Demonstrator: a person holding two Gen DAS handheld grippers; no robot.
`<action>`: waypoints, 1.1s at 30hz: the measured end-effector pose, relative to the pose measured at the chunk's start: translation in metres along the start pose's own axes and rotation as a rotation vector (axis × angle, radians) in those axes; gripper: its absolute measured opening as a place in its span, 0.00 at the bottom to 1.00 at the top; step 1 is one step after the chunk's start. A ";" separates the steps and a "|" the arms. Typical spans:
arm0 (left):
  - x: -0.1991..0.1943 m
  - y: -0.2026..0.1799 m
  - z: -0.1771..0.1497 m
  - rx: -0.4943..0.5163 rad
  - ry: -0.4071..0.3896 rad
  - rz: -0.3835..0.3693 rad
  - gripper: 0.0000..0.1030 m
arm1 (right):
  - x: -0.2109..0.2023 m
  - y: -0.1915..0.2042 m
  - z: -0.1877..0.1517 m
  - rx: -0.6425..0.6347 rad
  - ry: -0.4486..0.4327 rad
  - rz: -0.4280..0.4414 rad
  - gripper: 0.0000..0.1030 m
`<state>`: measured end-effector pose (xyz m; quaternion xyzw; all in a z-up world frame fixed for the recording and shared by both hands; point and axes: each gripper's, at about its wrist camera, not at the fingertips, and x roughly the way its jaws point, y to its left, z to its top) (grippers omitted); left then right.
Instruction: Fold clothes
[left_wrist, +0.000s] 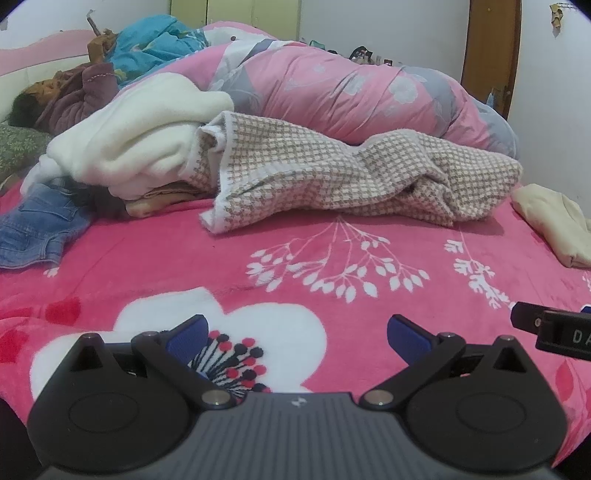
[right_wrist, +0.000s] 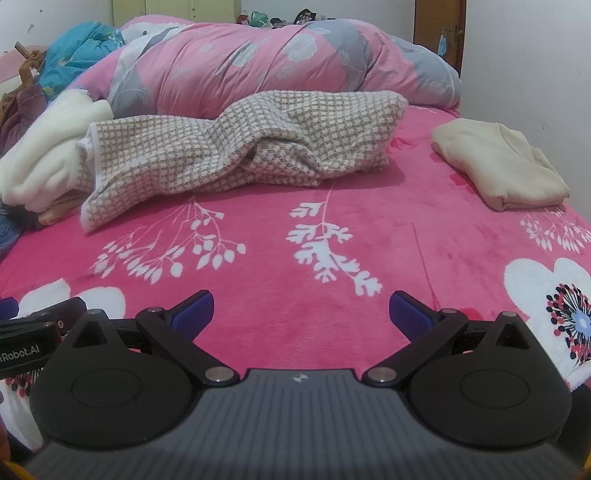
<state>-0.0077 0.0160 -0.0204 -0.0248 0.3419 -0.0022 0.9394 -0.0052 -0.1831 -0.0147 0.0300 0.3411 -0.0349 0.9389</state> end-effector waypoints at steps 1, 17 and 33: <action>0.000 0.000 0.000 0.001 0.000 0.001 1.00 | 0.000 0.000 0.000 0.000 0.000 0.000 0.99; 0.005 0.000 0.000 -0.003 0.007 -0.003 1.00 | 0.003 0.001 0.000 -0.003 0.004 -0.002 0.99; 0.024 0.008 0.012 -0.043 -0.016 -0.077 1.00 | 0.010 -0.010 0.007 0.043 -0.066 0.104 0.99</action>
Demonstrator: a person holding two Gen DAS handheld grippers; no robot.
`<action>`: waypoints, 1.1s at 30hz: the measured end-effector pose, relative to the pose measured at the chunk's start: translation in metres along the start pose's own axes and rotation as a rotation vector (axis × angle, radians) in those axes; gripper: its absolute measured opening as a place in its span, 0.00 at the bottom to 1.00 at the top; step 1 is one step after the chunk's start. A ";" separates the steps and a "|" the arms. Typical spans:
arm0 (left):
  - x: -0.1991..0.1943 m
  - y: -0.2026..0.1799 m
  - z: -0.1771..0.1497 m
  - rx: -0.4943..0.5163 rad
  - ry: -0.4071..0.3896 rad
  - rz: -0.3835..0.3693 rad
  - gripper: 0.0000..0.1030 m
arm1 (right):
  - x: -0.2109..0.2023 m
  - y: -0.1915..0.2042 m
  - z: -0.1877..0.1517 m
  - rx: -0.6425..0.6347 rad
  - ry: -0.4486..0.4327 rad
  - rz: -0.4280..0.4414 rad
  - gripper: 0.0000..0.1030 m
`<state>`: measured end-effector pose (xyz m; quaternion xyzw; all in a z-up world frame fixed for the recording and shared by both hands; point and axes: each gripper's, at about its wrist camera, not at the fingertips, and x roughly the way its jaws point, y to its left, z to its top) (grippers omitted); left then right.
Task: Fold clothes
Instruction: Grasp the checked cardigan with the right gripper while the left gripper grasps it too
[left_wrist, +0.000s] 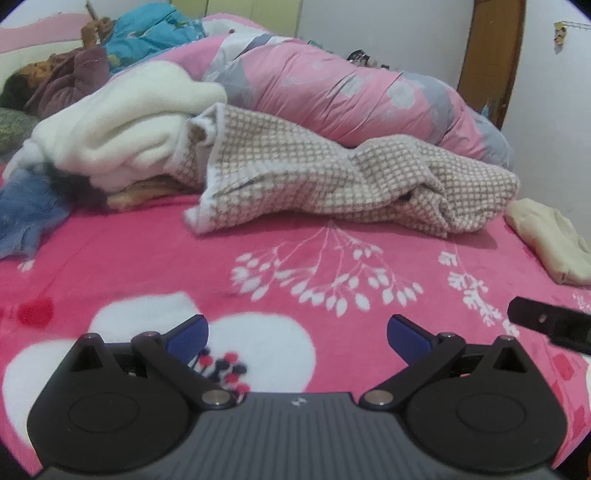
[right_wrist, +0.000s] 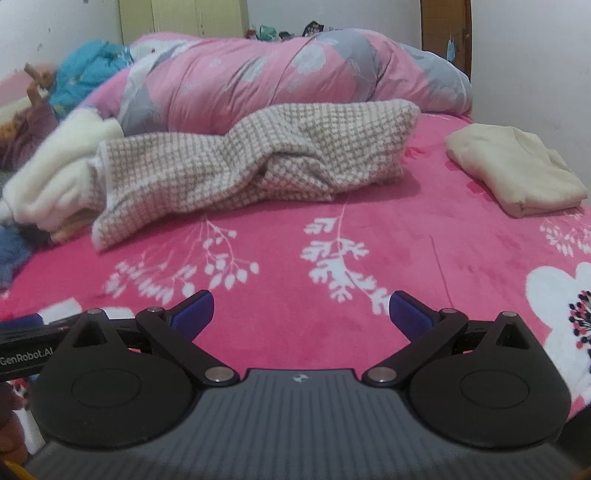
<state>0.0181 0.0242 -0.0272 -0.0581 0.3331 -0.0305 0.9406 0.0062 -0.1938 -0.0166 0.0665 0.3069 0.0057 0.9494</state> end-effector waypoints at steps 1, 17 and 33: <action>0.002 0.001 0.005 0.008 -0.013 -0.015 1.00 | 0.001 -0.006 0.004 0.019 -0.015 0.041 0.99; 0.100 -0.053 0.102 0.305 -0.164 -0.124 1.00 | 0.104 -0.138 0.125 0.071 -0.167 0.112 0.99; 0.241 -0.133 0.136 0.341 -0.076 -0.277 0.76 | 0.232 -0.163 0.173 0.271 -0.116 0.346 0.21</action>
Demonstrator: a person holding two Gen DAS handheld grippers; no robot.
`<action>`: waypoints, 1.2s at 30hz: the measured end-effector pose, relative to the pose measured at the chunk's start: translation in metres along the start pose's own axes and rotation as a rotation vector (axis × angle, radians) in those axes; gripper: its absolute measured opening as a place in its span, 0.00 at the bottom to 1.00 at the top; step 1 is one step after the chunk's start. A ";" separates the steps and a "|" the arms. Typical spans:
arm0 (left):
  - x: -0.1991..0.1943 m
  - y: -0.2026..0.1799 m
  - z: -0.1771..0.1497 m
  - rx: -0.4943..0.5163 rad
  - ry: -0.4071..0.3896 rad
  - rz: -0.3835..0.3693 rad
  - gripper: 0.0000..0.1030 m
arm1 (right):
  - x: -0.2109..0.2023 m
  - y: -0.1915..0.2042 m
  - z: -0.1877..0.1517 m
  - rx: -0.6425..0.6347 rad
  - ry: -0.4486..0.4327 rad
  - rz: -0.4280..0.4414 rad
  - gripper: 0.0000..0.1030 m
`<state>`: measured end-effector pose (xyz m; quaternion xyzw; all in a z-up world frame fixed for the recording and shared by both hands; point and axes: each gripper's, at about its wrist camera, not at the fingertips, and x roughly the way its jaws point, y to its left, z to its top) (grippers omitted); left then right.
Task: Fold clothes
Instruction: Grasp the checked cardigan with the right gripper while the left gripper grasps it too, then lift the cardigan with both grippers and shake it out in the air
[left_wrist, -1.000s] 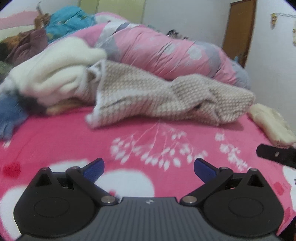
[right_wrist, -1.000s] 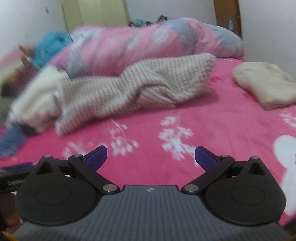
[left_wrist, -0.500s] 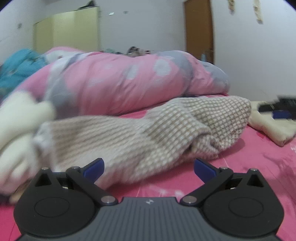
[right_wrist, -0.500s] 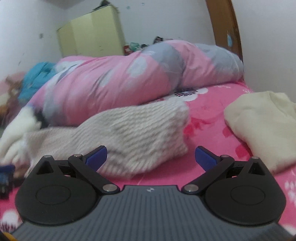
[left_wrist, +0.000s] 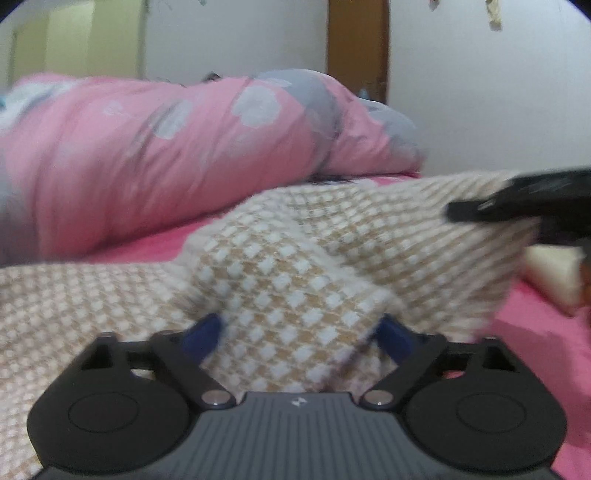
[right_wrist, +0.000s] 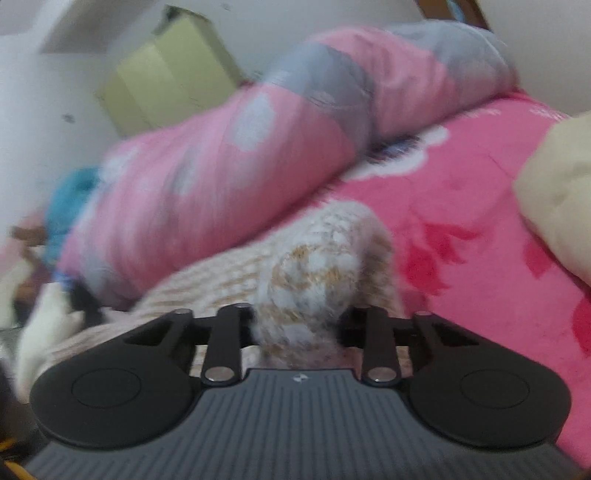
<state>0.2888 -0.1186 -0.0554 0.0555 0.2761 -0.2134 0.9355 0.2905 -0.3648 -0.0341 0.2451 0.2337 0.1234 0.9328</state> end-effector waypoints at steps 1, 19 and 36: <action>-0.002 -0.002 -0.002 0.002 -0.004 0.019 0.69 | -0.009 0.006 -0.003 -0.013 -0.012 0.038 0.20; -0.237 0.022 -0.027 -0.219 -0.118 -0.338 0.40 | -0.248 0.164 -0.018 -0.149 -0.252 0.607 0.18; -0.354 0.009 -0.094 -0.194 -0.271 -0.297 0.95 | -0.196 0.203 -0.050 -0.214 0.021 0.382 0.28</action>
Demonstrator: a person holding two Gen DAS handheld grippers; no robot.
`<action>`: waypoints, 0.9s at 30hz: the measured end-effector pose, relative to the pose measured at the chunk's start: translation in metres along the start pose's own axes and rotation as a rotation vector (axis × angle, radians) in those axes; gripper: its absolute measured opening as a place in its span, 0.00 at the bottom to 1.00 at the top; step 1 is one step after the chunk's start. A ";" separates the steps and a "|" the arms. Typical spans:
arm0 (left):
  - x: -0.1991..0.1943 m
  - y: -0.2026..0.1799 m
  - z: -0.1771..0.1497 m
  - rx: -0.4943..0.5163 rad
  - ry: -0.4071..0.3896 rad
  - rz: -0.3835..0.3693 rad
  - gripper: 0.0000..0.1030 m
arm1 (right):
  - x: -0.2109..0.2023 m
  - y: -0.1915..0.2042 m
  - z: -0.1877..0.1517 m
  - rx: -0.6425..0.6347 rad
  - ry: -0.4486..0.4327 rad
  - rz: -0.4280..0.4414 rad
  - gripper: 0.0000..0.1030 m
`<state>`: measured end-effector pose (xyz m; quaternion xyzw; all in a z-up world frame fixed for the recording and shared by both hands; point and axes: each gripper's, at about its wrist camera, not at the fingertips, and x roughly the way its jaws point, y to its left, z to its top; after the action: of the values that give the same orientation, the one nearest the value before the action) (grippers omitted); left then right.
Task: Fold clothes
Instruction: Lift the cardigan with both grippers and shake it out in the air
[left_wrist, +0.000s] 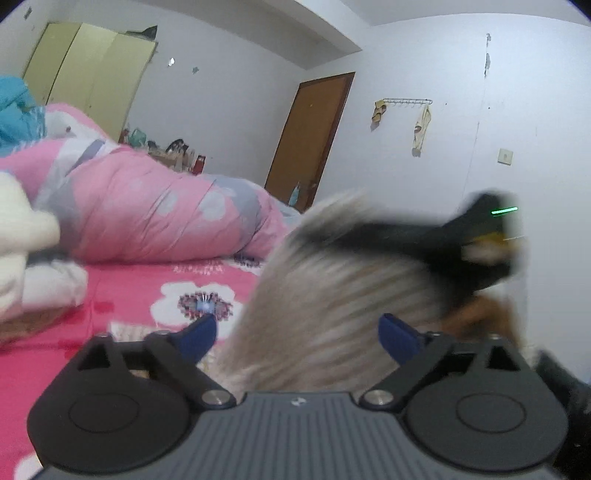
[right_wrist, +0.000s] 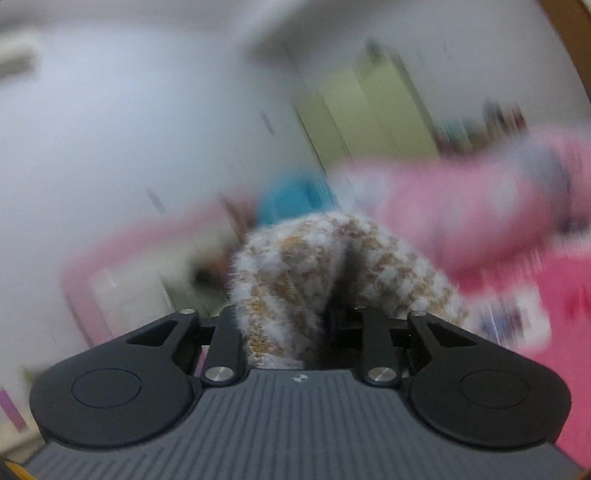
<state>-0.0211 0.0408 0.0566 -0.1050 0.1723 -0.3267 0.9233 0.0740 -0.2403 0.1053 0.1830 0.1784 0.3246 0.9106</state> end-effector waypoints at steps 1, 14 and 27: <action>0.003 -0.004 -0.004 -0.005 0.026 0.005 0.95 | 0.023 -0.011 -0.012 0.021 0.083 -0.046 0.33; 0.062 -0.011 -0.031 -0.026 0.176 0.012 0.96 | -0.078 -0.053 -0.018 0.127 -0.130 0.061 0.86; 0.070 -0.042 -0.020 -0.089 0.103 0.045 1.00 | -0.167 -0.079 -0.119 -0.074 -0.125 -0.346 0.87</action>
<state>-0.0018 -0.0375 0.0338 -0.1253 0.2365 -0.3030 0.9146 -0.0588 -0.3810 0.0007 0.1358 0.1384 0.1578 0.9683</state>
